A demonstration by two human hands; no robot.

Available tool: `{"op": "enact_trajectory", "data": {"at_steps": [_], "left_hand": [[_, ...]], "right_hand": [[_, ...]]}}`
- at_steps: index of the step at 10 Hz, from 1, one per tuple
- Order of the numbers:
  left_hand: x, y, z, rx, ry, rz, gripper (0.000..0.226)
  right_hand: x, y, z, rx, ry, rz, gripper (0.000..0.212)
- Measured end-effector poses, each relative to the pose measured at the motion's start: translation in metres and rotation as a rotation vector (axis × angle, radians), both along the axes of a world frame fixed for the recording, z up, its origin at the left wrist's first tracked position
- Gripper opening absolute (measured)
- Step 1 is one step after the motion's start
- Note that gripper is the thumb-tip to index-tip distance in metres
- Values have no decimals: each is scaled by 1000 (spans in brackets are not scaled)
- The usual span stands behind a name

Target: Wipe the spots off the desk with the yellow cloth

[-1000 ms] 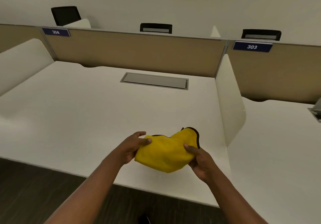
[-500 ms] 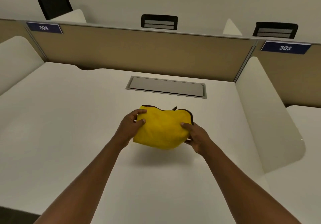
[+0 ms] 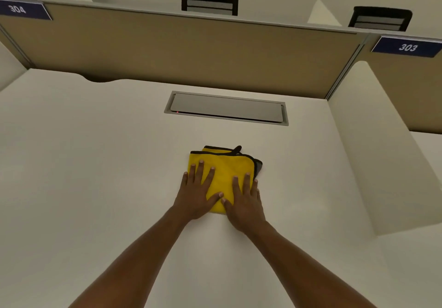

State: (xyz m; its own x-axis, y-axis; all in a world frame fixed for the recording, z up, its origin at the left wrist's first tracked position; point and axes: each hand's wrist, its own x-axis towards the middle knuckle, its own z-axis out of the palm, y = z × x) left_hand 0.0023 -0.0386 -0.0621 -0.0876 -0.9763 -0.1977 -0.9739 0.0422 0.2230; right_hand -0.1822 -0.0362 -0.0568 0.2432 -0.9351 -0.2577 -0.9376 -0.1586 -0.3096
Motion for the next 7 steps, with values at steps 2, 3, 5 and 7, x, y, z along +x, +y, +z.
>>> {"op": "enact_trajectory", "data": {"at_steps": [2, 3, 5, 7], "left_hand": [[10, -9, 7, -5, -54, -41, 114], [6, -5, 9, 10, -40, -19, 120], [-15, 21, 14, 39, -8, 89, 131], [-56, 80, 14, -5, -21, 115, 125]], "right_hand": [[5, -11, 10, 37, 56, 16, 82], [1, -11, 16, 48, 80, 31, 83], [-25, 13, 29, 16, 58, 84, 81], [-66, 69, 27, 5, 3, 25, 80]]}}
